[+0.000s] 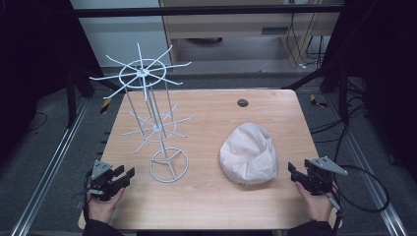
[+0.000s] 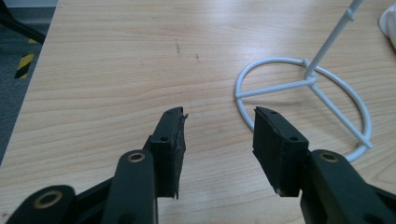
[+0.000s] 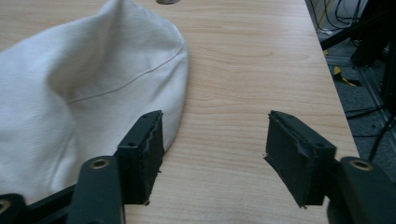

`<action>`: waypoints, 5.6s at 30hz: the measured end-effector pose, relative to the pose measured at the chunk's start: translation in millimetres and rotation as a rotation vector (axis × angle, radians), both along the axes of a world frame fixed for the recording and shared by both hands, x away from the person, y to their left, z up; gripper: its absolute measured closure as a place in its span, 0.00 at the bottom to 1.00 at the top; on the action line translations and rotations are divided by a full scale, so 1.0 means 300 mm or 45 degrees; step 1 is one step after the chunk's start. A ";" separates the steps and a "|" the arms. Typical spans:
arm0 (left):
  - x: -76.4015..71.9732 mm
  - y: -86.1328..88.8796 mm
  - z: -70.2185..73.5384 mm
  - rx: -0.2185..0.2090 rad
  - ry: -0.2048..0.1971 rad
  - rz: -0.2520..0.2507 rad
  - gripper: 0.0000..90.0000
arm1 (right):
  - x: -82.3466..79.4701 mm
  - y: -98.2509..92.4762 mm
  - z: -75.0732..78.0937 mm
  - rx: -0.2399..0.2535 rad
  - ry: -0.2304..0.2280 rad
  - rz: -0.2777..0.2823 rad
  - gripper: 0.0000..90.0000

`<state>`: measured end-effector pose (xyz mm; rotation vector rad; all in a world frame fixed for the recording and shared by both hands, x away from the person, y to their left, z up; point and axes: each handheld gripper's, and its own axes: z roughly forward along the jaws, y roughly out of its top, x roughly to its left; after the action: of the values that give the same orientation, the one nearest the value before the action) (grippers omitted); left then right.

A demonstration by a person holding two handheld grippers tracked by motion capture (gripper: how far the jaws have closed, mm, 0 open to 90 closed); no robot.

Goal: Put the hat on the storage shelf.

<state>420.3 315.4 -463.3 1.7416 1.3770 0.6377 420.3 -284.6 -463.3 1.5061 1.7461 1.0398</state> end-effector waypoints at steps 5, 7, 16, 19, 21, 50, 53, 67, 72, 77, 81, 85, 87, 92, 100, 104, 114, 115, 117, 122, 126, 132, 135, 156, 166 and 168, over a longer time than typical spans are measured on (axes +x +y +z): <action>-0.015 -0.014 0.010 -0.019 -0.002 -0.016 0.66 | -0.019 0.017 0.026 0.014 0.002 0.058 0.61; -0.022 -0.021 0.014 -0.021 0.000 -0.026 0.69 | -0.025 0.027 0.033 0.011 0.016 0.088 0.70; -0.045 -0.081 0.023 -0.017 0.011 -0.137 0.87 | -0.015 0.073 0.024 -0.041 0.075 0.212 0.98; -0.048 -0.103 0.024 -0.008 0.016 -0.167 0.90 | -0.008 0.080 0.018 -0.046 0.084 0.231 1.00; -0.052 -0.138 0.028 0.000 0.014 -0.205 0.93 | 0.008 0.091 0.009 -0.043 0.099 0.247 1.00; -0.052 -0.427 0.026 0.046 0.027 -0.466 1.00 | -0.003 0.185 -0.010 0.010 0.128 0.432 1.00; -0.044 -0.462 0.025 0.043 0.033 -0.490 1.00 | -0.010 0.204 -0.009 0.018 0.136 0.450 1.00; 0.016 -0.697 0.011 0.090 0.017 -0.597 1.00 | -0.016 0.247 -0.009 0.031 0.131 0.504 1.00; 0.028 -0.759 -0.002 0.072 0.026 -0.617 1.00 | -0.018 0.257 -0.010 0.039 0.131 0.518 1.00; 0.028 -0.805 -0.017 0.106 0.014 -0.630 1.00 | -0.019 0.271 -0.012 0.057 0.137 0.544 1.00; 0.036 -0.816 -0.026 0.115 0.013 -0.611 1.00 | -0.021 0.285 -0.014 0.067 0.137 0.562 1.00; 0.057 -0.810 -0.031 0.124 0.013 -0.591 1.00 | -0.020 0.298 -0.016 0.088 0.142 0.579 1.00; 0.065 -0.807 -0.032 0.116 0.014 -0.579 1.00 | -0.017 0.306 -0.019 0.100 0.141 0.593 1.00; 0.089 -0.793 -0.034 0.111 0.015 -0.538 1.00 | -0.013 0.337 -0.024 0.106 0.149 0.620 1.00; 0.131 -0.775 -0.035 0.080 0.023 -0.494 1.00 | 0.005 0.386 -0.027 0.122 0.144 0.643 1.00; 0.125 -0.756 -0.014 0.043 0.012 -0.497 0.98 | 0.005 0.369 -0.021 0.125 0.131 0.617 0.98; 0.082 -0.803 0.087 0.032 -0.069 -0.602 0.64 | -0.003 0.182 0.005 0.066 0.061 0.373 0.89; 0.082 -0.816 0.096 0.033 -0.065 -0.617 0.61 | -0.004 0.162 0.004 0.068 0.059 0.350 0.88; 0.084 -0.844 0.113 0.037 -0.068 -0.645 0.54 | -0.003 0.124 0.002 0.073 0.051 0.303 0.86; 0.101 -0.929 0.139 0.061 -0.060 -0.705 0.41 | -0.001 0.074 -0.007 0.082 0.058 0.243 0.82; 0.121 -0.984 0.140 0.083 -0.035 -0.724 0.33 | 0.002 0.070 -0.012 0.071 0.062 0.233 0.79; 0.145 -1.049 0.122 0.114 -0.002 -0.730 0.31 | 0.007 0.071 -0.018 0.066 0.060 0.236 0.76; 0.149 -1.074 0.107 0.151 -0.005 -0.718 0.33 | 0.009 0.072 -0.018 0.063 0.055 0.240 0.76; 0.114 -1.028 0.098 0.148 -0.011 -0.820 0.96 | 0.010 0.079 -0.016 0.052 0.048 0.255 0.76; 0.073 -0.928 0.112 0.080 0.006 -0.876 0.79 | 0.021 0.098 -0.006 0.069 0.017 0.289 0.76; 0.052 -0.908 0.134 0.057 -0.026 -0.869 0.70 | 0.031 0.109 -0.004 0.063 0.009 0.297 0.74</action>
<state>436.0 43.1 -423.1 2.0681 0.6737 0.2996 429.6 -252.0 -464.4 1.3595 1.9490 1.2021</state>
